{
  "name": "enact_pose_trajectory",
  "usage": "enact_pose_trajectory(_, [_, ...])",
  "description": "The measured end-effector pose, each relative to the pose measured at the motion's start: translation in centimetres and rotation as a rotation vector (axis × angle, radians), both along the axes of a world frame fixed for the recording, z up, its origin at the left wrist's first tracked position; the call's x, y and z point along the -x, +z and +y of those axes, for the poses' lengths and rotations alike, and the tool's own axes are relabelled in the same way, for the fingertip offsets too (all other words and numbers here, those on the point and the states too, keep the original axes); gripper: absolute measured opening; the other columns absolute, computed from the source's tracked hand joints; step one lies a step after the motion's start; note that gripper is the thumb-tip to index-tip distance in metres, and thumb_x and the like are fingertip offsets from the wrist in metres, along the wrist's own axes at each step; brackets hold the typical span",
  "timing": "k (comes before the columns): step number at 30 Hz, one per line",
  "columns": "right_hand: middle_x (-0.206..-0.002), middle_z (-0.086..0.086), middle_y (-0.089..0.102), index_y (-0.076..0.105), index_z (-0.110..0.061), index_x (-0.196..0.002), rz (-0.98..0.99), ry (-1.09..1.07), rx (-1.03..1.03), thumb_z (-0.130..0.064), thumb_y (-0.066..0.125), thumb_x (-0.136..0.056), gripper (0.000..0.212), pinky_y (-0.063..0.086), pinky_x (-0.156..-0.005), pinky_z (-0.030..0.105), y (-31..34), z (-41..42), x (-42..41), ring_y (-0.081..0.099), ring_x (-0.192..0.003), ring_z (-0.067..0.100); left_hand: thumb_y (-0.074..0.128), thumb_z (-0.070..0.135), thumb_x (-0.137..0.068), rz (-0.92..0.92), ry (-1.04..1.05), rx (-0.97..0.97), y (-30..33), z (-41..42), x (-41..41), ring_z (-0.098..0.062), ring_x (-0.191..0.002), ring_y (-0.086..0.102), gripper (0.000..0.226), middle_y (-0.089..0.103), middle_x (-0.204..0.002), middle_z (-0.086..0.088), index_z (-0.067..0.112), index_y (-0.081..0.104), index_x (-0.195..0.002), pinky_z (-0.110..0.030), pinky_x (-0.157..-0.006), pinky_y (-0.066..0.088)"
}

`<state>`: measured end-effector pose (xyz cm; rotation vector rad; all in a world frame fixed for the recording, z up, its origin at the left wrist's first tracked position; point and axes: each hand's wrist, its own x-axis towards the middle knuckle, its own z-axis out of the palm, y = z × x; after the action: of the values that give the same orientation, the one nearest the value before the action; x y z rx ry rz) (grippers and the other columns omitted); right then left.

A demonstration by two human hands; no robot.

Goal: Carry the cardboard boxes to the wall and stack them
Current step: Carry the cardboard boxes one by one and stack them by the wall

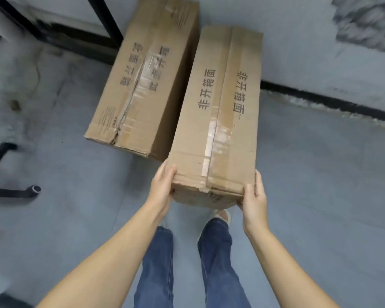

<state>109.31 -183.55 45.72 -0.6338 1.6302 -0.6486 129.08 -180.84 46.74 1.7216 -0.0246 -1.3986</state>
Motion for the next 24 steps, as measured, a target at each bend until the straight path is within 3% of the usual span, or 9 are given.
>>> enact_pose_trajectory(3, [-0.126, -0.013, 0.062, 0.049, -0.041, -0.132, -0.006, 0.017, -0.123, -0.015, 0.042, -0.095, 0.046, 0.042, -0.106, 0.049, -3.5, 3.2, 0.2, 0.057, -0.118, 0.015, 0.044, 0.017, -0.099, 0.13, 0.032, -0.149, -3.9, 3.4, 0.0, -0.006, -0.086, 0.064, 0.035, 0.064, -0.119, -0.004, 0.013, 0.05, -0.134, -0.021, -0.067, 0.047])
enact_pose_trajectory(8, [-0.118, -0.019, 0.064, 0.05, -0.04, -0.13, -0.041, 0.082, -0.231, -0.015, 0.047, -0.1, 0.039, 0.045, -0.102, 0.049, -5.6, 4.0, -0.2, 0.06, -0.112, 0.011, 0.06, 0.025, -0.092, 0.336, 0.264, -0.345, -7.1, 5.0, -1.6, -0.027, -0.108, 0.061, 0.058, 0.058, -0.13, -0.014, 0.008, 0.036, -0.143, -0.04, -0.072, 0.057])
enact_pose_trajectory(13, [-0.126, -0.014, 0.063, 0.05, -0.039, -0.134, -0.039, 0.123, -0.176, -0.016, 0.05, -0.098, 0.042, 0.042, -0.104, 0.053, -6.1, 1.2, -2.4, 0.057, -0.119, 0.015, 0.052, 0.014, -0.096, 0.406, 0.326, -0.313, -7.0, 1.9, -4.0, -0.029, -0.094, 0.061, 0.017, 0.057, -0.127, -0.02, 0.001, 0.056, -0.108, -0.049, -0.081, 0.048])
enact_pose_trajectory(17, [-0.133, -0.005, 0.059, 0.043, -0.032, -0.14, 0.002, 0.146, -0.094, -0.019, 0.05, -0.095, 0.047, 0.042, -0.104, 0.053, -7.3, -3.1, -5.3, 0.056, -0.122, 0.021, 0.046, 0.015, -0.098, 0.437, 0.432, -0.26, -6.9, -3.0, -6.5, -0.032, -0.118, 0.053, 0.017, 0.053, -0.135, -0.017, 0.005, 0.054, -0.109, -0.053, -0.092, 0.044])
enact_pose_trajectory(19, [-0.132, -0.005, 0.059, 0.04, -0.033, -0.141, 0.002, 0.16, -0.082, -0.019, 0.048, -0.096, 0.048, 0.051, -0.091, 0.044, -8.1, -5.0, -6.5, 0.059, -0.114, 0.021, 0.041, 0.018, -0.099, 0.474, 0.484, -0.191, -6.9, -5.3, -7.6, -0.031, -0.124, 0.05, 0.018, 0.051, -0.136, -0.016, 0.005, 0.054, -0.1, -0.052, -0.103, 0.038])
enact_pose_trajectory(21, [-0.126, -0.009, 0.06, 0.039, -0.036, -0.14, -0.013, 0.197, -0.082, -0.016, 0.044, -0.099, 0.046, 0.054, -0.076, 0.038, -8.5, -6.4, -7.5, 0.061, -0.101, 0.017, 0.039, 0.02, -0.098, 0.497, 0.53, -0.144, -6.9, -6.8, -8.9, -0.034, -0.127, 0.047, 0.023, 0.05, -0.136, -0.019, 0.006, 0.052, -0.109, -0.054, -0.106, 0.035])
enact_pose_trajectory(24, [-0.121, -0.016, 0.06, 0.039, -0.04, -0.138, -0.034, 0.243, -0.116, -0.016, 0.044, -0.099, 0.046, 0.053, -0.078, 0.041, -8.4, -6.9, -8.3, 0.06, -0.099, 0.014, 0.04, 0.022, -0.097, 0.496, 0.55, -0.147, -6.6, -7.0, -10.3, -0.034, -0.125, 0.049, 0.036, 0.051, -0.133, -0.021, 0.002, 0.044, -0.127, -0.051, -0.102, 0.037])
